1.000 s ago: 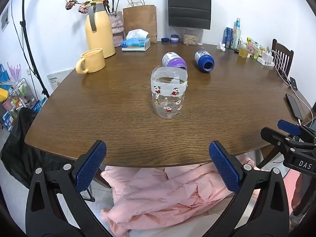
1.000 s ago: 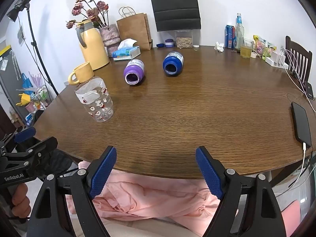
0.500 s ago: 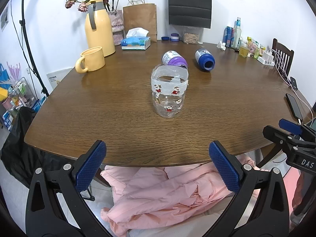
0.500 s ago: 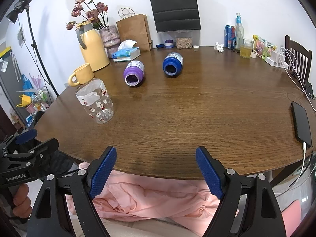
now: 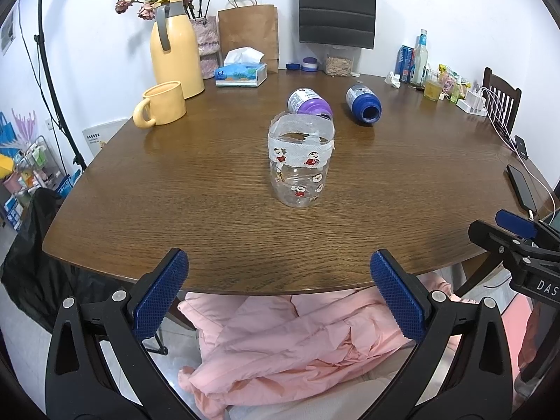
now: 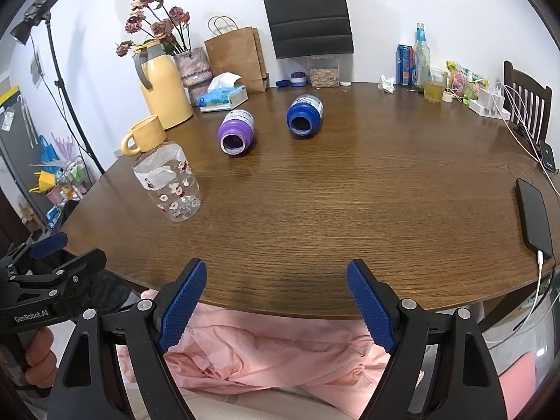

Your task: Flip cup upright

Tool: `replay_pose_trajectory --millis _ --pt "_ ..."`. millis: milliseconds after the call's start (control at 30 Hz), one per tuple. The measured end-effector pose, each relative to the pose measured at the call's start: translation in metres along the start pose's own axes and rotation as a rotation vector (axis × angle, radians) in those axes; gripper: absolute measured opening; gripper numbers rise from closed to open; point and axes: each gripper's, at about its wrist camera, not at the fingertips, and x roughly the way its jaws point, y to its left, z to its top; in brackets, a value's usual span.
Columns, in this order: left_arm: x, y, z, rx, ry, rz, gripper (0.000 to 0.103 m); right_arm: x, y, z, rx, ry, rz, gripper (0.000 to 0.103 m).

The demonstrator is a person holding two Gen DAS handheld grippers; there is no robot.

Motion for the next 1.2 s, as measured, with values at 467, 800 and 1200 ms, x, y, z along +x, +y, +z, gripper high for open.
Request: replay_pose_trajectory --millis 467,800,1200 --pt "-0.0109 0.0002 0.0013 -0.005 0.01 -0.003 0.103 -0.0002 0.0001 0.0001 0.003 -0.003 0.004 0.086" --pt "-0.0121 -0.003 0.0017 0.002 0.011 -0.001 0.103 -0.0006 0.0001 0.0017 0.003 -0.01 0.016 0.086" --pt "-0.0127 -0.0035 0.0019 0.002 0.01 -0.001 0.103 0.0013 0.0017 0.0007 0.001 -0.007 0.018 0.086"
